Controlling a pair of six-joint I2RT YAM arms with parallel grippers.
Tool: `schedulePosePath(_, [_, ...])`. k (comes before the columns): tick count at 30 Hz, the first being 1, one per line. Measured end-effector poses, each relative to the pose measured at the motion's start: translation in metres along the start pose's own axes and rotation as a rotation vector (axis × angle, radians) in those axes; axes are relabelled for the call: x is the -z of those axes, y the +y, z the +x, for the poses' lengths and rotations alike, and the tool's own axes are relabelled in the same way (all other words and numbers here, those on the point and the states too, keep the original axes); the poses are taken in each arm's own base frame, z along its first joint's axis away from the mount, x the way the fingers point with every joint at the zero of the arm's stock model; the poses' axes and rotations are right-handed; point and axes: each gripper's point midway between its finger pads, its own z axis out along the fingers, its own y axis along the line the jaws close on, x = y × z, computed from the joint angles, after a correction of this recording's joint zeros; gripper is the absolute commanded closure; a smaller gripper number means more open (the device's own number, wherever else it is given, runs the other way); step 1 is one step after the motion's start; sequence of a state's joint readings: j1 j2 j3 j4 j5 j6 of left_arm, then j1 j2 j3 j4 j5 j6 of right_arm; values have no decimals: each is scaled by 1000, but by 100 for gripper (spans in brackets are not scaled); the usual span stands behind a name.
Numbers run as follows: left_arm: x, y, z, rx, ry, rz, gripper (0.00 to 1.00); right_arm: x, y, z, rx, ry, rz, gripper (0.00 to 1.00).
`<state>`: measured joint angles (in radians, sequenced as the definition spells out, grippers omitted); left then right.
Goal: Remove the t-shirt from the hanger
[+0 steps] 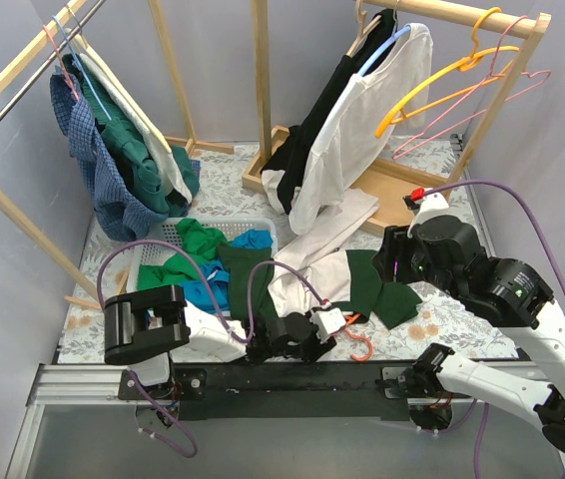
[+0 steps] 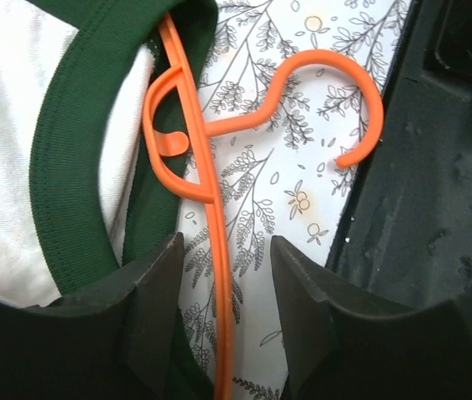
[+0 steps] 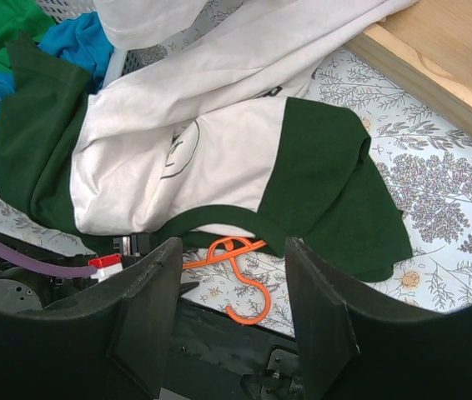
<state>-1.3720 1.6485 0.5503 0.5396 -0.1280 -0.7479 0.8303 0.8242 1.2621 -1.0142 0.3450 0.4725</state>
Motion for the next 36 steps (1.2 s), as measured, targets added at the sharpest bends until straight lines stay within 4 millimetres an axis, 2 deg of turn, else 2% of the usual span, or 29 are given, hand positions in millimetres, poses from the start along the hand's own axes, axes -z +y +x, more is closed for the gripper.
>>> schedulePosePath(1, [-1, 1, 0, -1, 5, -7, 68, 0, 0, 0, 0, -1, 0, 41])
schedulePosePath(4, [-6, 2, -2, -3, 7, -16, 82, 0, 0, 0, 0, -1, 0, 41])
schedulePosePath(5, [-7, 1, -3, -1, 7, -15, 93, 0, 0, 0, 0, -1, 0, 42])
schedulePosePath(6, [-8, 1, -3, 0, 8, -12, 100, 0, 0, 0, 0, -1, 0, 42])
schedulePosePath(15, [-6, -2, -2, 13, 29, 1, 100, 3, -1, -1, -3, -11, -4, 42])
schedulePosePath(19, [2, -4, -9, 10, 72, 5, 100, 6, -2, -2, -4, -23, -6, 41])
schedulePosePath(21, [10, -7, -30, 16, 68, 13, 100, 9, -4, -3, 2, -35, -8, 38])
schedulePosePath(23, [21, -10, -64, 27, 27, 23, 100, 10, -6, -2, 18, -47, -11, 37])
schedulePosePath(27, [61, -19, -157, 62, -117, 56, 100, 15, -14, 3, 61, -78, -13, 36])
schedulePosePath(30, [97, -21, -212, 88, -212, 71, 100, 25, -16, -7, 83, -149, -32, 35])
schedulePosePath(33, [121, -19, -235, 105, -242, 66, 100, 40, -15, -25, 92, -247, -61, 35])
schedulePosePath(36, [134, -13, -240, 121, -229, 33, 100, 57, -13, -46, 99, -350, -90, 33])
